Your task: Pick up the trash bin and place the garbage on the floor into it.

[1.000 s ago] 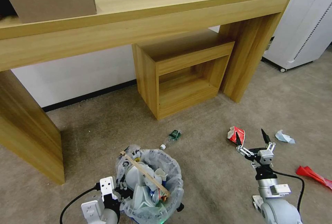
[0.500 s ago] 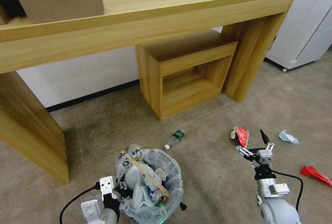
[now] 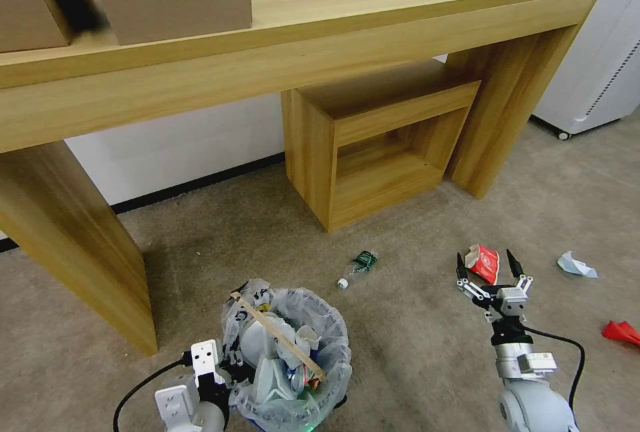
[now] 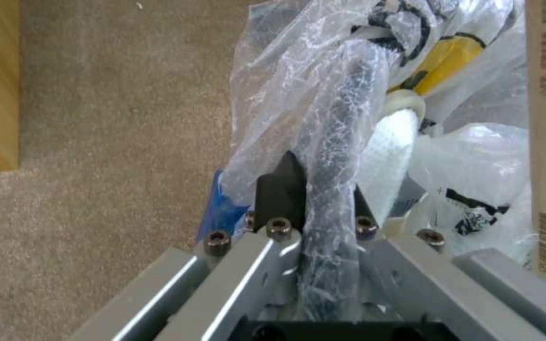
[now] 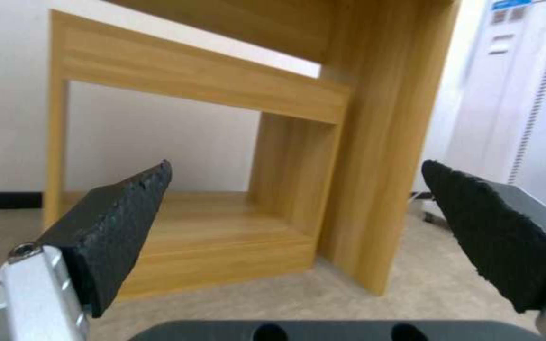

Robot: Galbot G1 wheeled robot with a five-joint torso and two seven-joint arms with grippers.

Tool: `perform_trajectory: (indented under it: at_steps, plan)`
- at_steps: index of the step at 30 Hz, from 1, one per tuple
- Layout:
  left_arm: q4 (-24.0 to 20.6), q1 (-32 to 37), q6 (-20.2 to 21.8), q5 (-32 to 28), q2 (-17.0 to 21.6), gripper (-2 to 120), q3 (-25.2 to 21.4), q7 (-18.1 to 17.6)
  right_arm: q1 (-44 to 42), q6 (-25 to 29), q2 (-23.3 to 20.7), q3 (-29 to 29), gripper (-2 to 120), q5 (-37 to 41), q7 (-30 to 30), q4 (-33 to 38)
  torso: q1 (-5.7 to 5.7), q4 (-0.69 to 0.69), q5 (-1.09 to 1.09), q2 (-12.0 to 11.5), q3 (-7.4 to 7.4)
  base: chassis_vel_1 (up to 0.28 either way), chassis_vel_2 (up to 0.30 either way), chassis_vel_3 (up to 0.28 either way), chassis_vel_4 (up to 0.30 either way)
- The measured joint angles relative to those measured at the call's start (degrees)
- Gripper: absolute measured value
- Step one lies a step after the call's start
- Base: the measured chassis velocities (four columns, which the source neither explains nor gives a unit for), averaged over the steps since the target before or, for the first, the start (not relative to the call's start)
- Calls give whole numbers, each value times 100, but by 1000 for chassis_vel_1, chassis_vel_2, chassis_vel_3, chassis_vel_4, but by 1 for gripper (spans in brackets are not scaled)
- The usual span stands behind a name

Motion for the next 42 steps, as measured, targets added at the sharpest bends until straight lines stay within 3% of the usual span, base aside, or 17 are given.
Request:
perform_trajectory:
  at_steps: [5, 15, 25, 32, 42]
  plan:
    - [5, -24, 6, -25, 13, 0, -59, -8, 6, -359, -139, -176, 100, -253, 699, 177, 0, 0, 0, 0, 0, 0, 0, 0, 0]
    - [3, -78, 30, -183, 28, 0, -167, -51, 73, -1013, -431, -613, 100, 154, 1142, 597, 0, 1, 0, 0, 0, 0, 0, 0, 0]
    - [5, -49, 33, -207, -43, 0, -224, -63, 299, -1101, -558, -616, 100, 413, 832, 599, 0, 1, 0, 0, 0, 0, 0, 0, 0]
    - [49, -15, 42, -114, -140, 0, -199, -69, 459, -603, -350, -644, 100, 293, 453, 192, 0, 1, 0, 0, 0, 0, 0, 0, 0]
    - [36, 60, 42, -39, -148, 0, -187, -58, 452, -456, -316, -616, 100, 388, 236, 215, 0, 0, 0, 0, 0, 0, 0, 0, 0]
